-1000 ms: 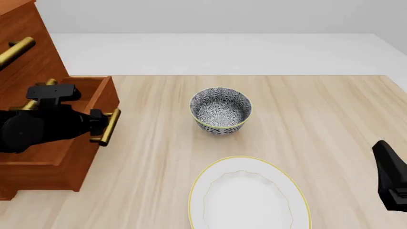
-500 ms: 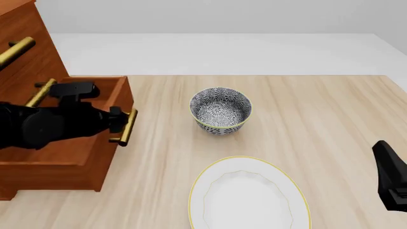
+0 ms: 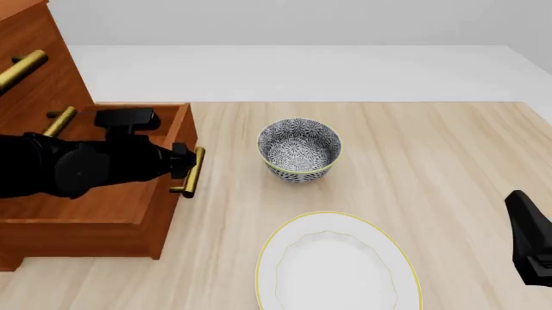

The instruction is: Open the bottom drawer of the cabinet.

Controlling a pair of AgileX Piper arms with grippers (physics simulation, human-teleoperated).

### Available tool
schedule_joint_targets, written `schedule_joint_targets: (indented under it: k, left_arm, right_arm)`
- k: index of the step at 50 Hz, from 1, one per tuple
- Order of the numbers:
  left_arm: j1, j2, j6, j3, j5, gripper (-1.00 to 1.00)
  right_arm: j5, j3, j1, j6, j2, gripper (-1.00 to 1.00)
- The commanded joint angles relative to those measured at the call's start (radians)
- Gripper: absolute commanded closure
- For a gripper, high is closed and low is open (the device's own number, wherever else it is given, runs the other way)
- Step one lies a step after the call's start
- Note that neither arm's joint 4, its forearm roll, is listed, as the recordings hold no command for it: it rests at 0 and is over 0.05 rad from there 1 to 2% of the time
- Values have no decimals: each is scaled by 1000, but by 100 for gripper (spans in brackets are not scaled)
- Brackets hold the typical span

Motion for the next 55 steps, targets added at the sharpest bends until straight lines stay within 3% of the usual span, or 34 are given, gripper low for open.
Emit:
schedule_joint_targets:
  k: [1, 10, 26, 37, 46, 48, 55]
  left_arm:
    - [-81, 32, -29, -61, -13, -100]
    - [-109, 26, -30, -79, -10, -100]
    - [-36, -117, 16, -132, 108, -100]
    - [-13, -191, 33, -111, 146, -100]
    - [3, -269, 20, -110, 160, -100]
    - [-30, -307, -3, -111, 165, -100]
    - [22, -383, -19, -118, 187, -100]
  right_arm:
    - [0, 0, 0, 0, 0, -100]
    - [0, 0, 0, 0, 0, -100]
    - [0, 0, 0, 0, 0, -100]
    - [0, 0, 0, 0, 0, -100]
    - [0, 0, 0, 0, 0, -100]
    - [0, 0, 0, 0, 0, -100]
    - [0, 0, 0, 0, 0, -100]
